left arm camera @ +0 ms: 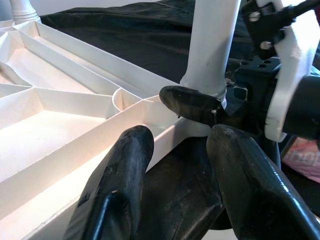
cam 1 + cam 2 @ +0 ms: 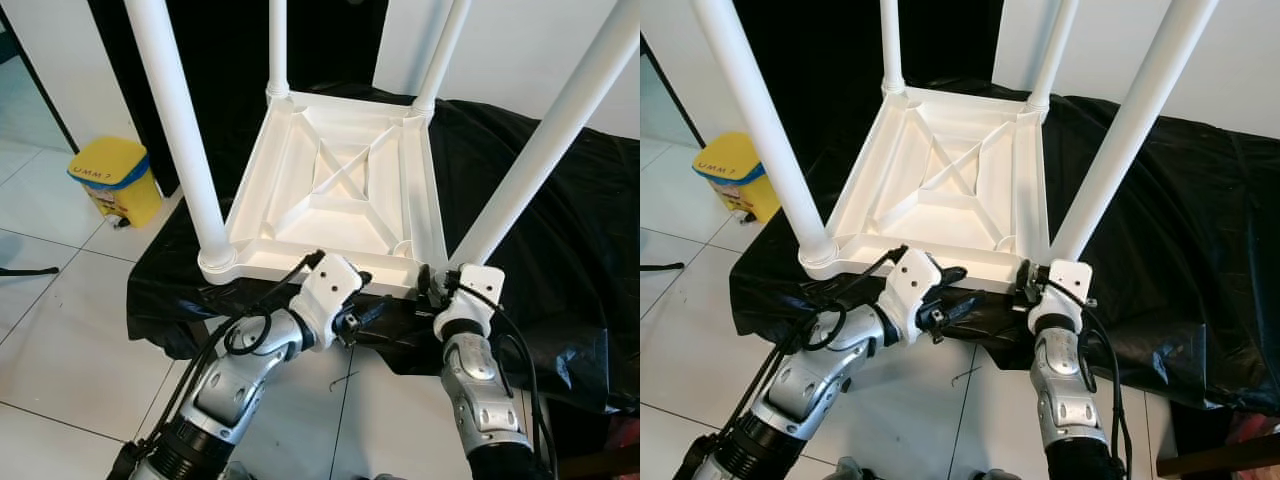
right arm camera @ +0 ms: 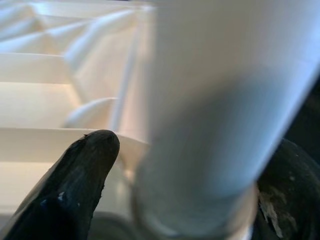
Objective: Building children table
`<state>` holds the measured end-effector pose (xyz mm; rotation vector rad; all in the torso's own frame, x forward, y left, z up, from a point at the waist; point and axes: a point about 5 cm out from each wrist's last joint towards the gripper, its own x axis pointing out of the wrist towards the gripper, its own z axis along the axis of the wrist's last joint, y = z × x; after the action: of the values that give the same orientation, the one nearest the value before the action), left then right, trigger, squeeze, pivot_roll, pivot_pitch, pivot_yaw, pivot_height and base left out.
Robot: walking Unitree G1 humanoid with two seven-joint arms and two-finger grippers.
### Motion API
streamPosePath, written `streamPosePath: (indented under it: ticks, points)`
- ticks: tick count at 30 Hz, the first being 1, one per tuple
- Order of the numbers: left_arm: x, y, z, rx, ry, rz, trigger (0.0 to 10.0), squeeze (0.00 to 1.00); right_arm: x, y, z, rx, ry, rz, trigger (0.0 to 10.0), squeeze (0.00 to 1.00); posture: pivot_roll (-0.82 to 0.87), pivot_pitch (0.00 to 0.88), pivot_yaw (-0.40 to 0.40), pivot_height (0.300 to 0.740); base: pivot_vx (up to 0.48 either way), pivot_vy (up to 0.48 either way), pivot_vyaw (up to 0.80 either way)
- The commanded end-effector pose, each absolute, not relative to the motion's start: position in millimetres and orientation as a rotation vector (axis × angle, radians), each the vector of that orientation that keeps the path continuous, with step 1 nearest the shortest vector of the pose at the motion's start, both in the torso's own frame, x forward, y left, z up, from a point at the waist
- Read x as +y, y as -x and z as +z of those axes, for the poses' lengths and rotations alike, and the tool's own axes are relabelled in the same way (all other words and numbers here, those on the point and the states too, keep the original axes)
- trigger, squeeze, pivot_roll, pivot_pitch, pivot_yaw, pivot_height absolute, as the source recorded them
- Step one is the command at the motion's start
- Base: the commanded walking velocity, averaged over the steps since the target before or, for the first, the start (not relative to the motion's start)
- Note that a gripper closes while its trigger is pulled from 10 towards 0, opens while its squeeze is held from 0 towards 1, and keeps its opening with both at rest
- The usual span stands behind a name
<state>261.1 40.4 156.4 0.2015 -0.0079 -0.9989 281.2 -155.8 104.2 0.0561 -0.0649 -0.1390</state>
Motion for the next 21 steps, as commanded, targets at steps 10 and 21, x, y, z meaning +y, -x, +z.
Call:
streamPosePath:
  ticks: [10,21]
  points:
    - [35.9,-258.1,156.5,-0.004,-0.194,-1.041,10.0,0.0,-182.5,-263.2,109.5,-0.091,-0.015,0.134,10.0,0.0,-0.02,0.088,-0.089,0.74,0.0,0.0,0.0]
    - [34.2,-261.4,159.8,-0.017,-0.21,-1.061,10.0,0.0,-189.4,-295.4,127.7,-0.069,0.139,0.464,10.0,0.0,-0.02,0.07,-0.072,0.74,0.0,0.0,0.0]
